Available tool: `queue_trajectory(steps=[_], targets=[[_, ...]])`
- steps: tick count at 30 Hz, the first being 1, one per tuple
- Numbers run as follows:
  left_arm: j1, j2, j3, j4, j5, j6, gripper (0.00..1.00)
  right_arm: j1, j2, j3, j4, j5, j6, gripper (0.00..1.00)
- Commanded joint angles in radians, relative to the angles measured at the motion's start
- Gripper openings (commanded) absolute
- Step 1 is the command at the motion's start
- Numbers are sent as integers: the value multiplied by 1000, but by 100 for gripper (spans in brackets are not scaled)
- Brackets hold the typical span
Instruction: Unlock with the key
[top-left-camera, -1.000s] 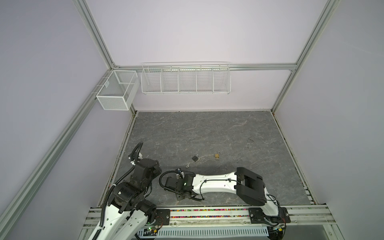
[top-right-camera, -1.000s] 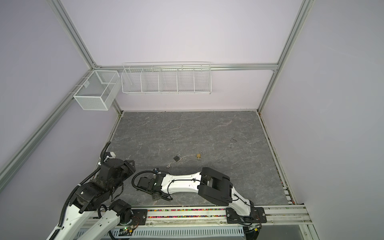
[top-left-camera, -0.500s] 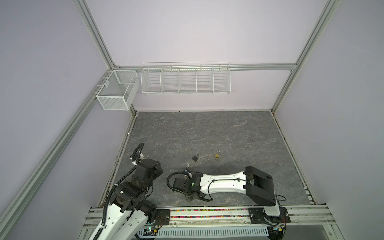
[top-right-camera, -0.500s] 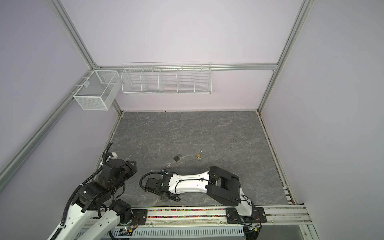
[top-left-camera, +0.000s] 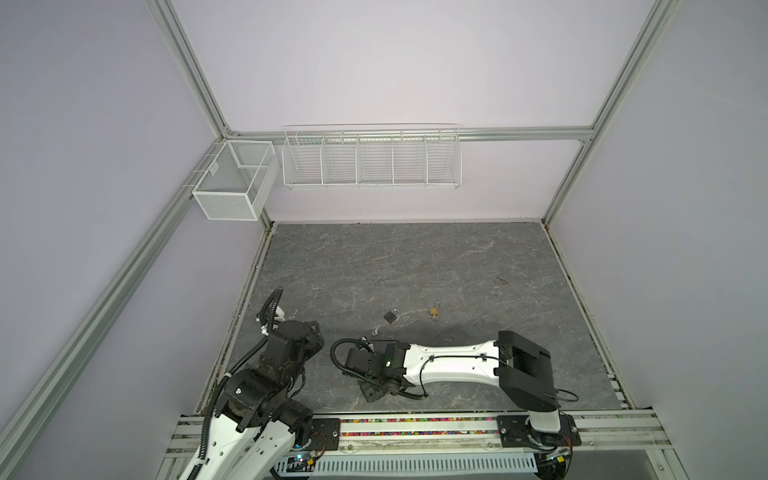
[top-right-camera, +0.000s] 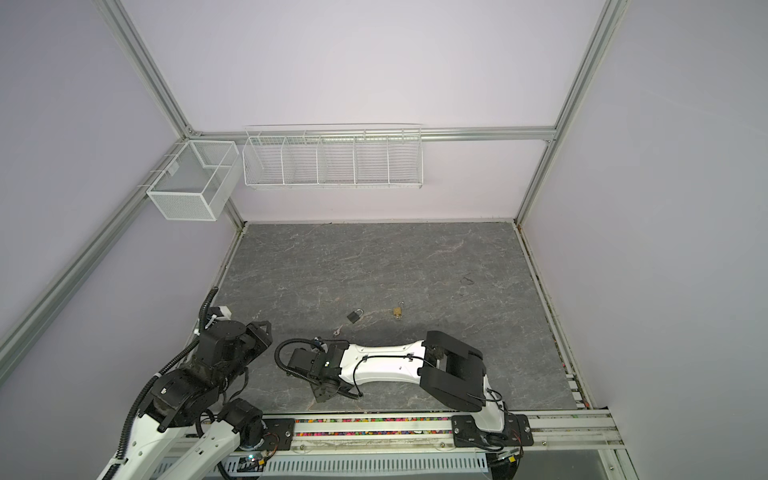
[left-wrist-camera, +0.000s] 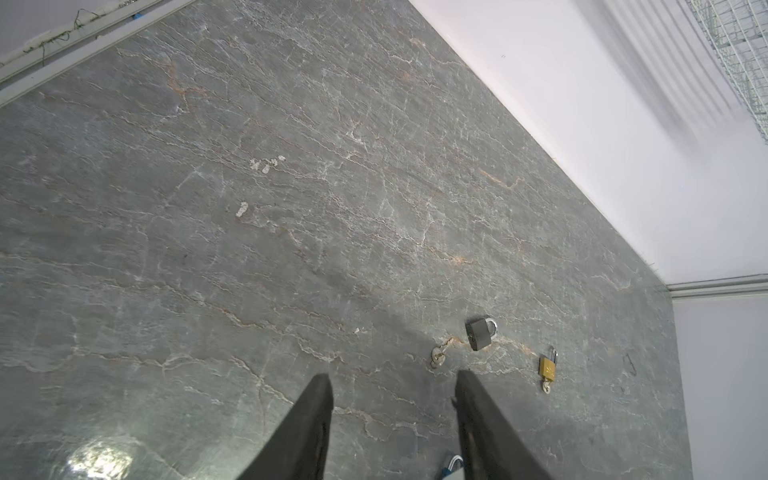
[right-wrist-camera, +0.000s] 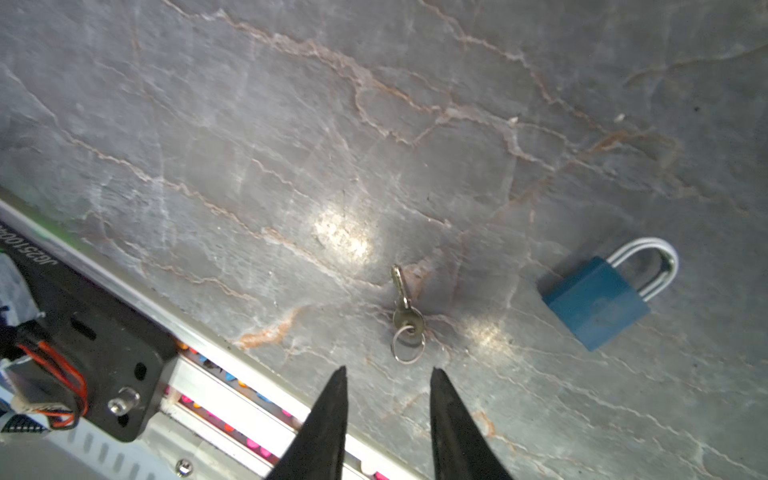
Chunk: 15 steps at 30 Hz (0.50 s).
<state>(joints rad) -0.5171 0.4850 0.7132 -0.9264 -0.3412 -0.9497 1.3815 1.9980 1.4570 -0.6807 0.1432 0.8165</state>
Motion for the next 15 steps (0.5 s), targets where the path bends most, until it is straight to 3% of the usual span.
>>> queue_trajectory(steps=[1,15], targets=[[6,-19,-19,-49,2,-25,49,-3,35,17,-48,26,-75,33],[6,-58,-47,-64,-1,-66,49,4,117,82,-106,57,-170,29]])
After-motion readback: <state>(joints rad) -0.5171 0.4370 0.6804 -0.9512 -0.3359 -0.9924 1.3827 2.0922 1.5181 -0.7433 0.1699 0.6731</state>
